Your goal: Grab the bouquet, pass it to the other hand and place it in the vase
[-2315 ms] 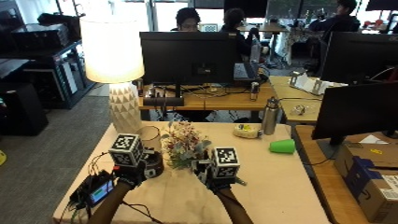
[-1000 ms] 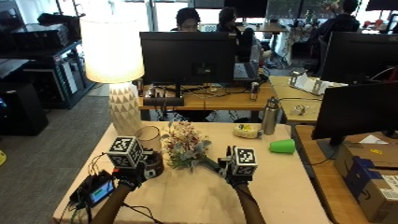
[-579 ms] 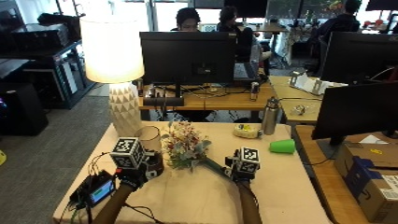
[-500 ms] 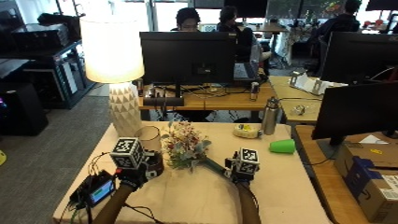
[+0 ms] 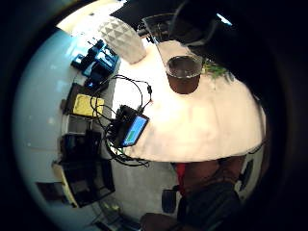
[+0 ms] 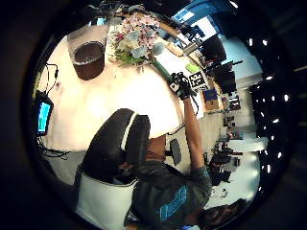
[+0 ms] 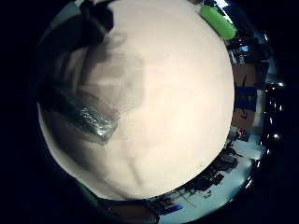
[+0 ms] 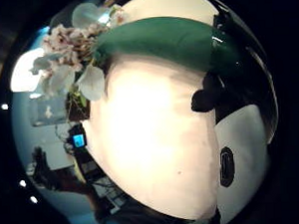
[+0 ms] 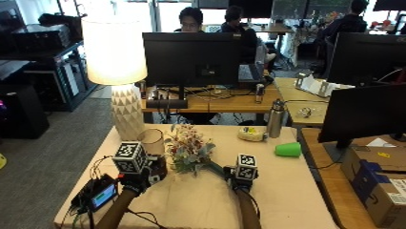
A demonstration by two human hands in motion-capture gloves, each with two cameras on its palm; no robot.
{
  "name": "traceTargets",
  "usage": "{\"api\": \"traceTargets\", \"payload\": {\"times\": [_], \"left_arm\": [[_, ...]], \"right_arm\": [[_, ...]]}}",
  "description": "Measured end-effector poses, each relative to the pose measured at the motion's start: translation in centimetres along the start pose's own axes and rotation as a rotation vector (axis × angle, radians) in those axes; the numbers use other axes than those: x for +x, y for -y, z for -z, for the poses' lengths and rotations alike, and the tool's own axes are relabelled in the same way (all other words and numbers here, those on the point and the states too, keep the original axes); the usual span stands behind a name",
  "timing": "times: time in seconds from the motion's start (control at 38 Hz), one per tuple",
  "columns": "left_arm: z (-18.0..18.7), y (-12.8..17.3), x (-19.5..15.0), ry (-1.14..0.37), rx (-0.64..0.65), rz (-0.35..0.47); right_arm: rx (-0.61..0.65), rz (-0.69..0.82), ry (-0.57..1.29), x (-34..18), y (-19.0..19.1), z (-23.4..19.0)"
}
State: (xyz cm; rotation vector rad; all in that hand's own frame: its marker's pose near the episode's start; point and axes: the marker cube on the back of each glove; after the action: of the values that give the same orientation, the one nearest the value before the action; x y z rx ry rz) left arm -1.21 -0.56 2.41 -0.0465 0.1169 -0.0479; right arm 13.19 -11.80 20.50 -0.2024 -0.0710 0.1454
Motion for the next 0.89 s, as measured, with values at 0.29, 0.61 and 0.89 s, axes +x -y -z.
{"api": "traceTargets", "payload": {"times": [0.29, 0.61, 0.89], "left_arm": [[-0.3, 0.0, 0.1, -0.004, -0.008, -0.003], [-0.2, 0.3, 0.0, -0.023, 0.001, 0.005], [2.0, 0.9, 0.9, -0.058, 0.101, -0.019]], "right_arm": [[0.069, -0.009, -0.187, -1.1, -1.1, 1.5], [0.175, -0.047, -0.145, 0.2, 0.8, -0.4], [0.324, -0.118, -0.021, 0.0, -0.5, 2.5]]}}
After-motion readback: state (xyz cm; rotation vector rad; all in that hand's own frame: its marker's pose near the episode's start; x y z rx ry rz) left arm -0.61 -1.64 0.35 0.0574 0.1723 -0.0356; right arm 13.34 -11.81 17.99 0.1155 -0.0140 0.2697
